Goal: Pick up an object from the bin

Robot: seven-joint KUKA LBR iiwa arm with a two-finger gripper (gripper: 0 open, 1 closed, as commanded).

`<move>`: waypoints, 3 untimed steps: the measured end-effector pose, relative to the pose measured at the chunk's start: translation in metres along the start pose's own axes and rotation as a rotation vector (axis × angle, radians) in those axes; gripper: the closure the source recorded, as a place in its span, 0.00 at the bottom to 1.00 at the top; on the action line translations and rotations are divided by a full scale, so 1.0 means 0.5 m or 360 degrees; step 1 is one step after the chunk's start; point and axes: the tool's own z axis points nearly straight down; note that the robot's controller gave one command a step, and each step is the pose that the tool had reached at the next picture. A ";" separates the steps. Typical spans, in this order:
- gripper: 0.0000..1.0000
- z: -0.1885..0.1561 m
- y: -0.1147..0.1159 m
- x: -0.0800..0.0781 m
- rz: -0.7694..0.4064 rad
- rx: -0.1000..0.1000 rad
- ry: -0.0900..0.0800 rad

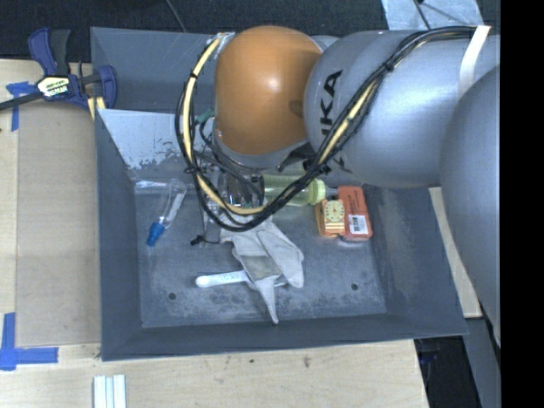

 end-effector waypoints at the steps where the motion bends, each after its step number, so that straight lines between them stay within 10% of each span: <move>1: 0.00 -0.010 -0.002 -0.002 0.0005 -0.0002 -0.0012; 3: 0.00 0.170 -0.131 -0.018 0.0127 0.0000 -0.0006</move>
Offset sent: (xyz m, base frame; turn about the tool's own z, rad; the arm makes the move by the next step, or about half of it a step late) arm -0.0052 -0.0537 -0.1063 0.1150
